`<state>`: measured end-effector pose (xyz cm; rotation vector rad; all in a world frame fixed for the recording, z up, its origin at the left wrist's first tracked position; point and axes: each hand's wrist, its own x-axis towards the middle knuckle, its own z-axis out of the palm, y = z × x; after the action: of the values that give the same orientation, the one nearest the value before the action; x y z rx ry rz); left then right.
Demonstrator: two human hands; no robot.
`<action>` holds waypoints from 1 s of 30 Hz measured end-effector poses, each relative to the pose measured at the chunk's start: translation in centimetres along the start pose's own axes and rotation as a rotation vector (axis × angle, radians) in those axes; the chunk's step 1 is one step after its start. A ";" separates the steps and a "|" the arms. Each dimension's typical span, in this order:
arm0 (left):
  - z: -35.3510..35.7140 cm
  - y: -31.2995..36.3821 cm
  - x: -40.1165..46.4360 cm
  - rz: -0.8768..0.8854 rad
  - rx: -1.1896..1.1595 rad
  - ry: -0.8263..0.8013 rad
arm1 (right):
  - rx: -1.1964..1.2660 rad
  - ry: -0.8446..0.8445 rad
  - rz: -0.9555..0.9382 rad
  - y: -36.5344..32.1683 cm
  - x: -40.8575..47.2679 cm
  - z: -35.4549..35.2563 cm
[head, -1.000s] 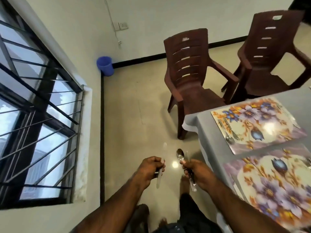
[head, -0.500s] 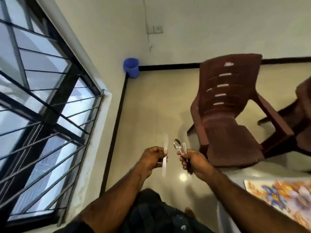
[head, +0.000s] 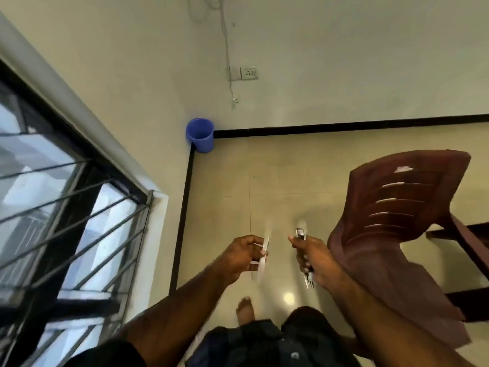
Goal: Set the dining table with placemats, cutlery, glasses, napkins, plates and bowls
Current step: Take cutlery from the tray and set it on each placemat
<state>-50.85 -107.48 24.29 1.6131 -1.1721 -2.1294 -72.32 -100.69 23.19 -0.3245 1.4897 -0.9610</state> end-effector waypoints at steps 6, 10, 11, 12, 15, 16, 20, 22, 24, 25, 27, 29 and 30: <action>-1.6 10.5 10.2 -0.012 0.057 0.016 | -0.085 0.056 -0.015 -7.7 10.1 0.9; -1.6 18.4 19.4 -0.013 0.110 0.062 | -0.014 0.013 0.004 -14.4 19.6 -0.9; -1.4 20.4 21.0 -0.018 0.090 0.076 | 0.010 -0.013 0.013 -16.1 21.4 -1.5; -1.2 22.8 22.8 -0.024 0.078 0.093 | 0.036 -0.045 0.021 -18.2 23.5 -2.0; 0.0 29.4 27.5 -0.006 0.077 0.104 | 0.038 -0.134 0.010 -24.6 28.2 -3.4; 0.4 31.6 28.6 0.009 0.080 0.097 | 0.018 -0.152 0.008 -26.7 29.3 -3.9; 2.9 40.3 34.3 0.070 0.032 0.009 | -0.099 -0.203 -0.096 -35.7 33.9 -6.5; 4.2 44.3 37.7 0.091 0.060 -0.050 | -0.110 -0.181 -0.143 -39.3 36.3 -8.3; 6.1 48.4 42.4 0.089 0.104 -0.122 | -0.084 -0.146 -0.167 -42.7 39.3 -10.7; 7.2 50.5 44.9 0.089 0.139 -0.151 | -0.063 -0.129 -0.174 -44.1 40.9 -12.0; 9.7 54.4 49.6 0.093 0.213 -0.205 | -0.031 -0.090 -0.189 -46.4 43.7 -14.5; 12.9 58.4 54.2 0.078 0.306 -0.240 | 0.049 -0.031 -0.193 -48.3 46.6 -17.5; 14.5 60.1 56.4 0.070 0.337 -0.254 | 0.094 0.000 -0.190 -49.2 47.8 -19.1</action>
<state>-101.25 -174.14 27.69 1.4209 -1.7191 -2.2336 -115.54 -157.28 23.30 -0.4031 1.4266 -1.1783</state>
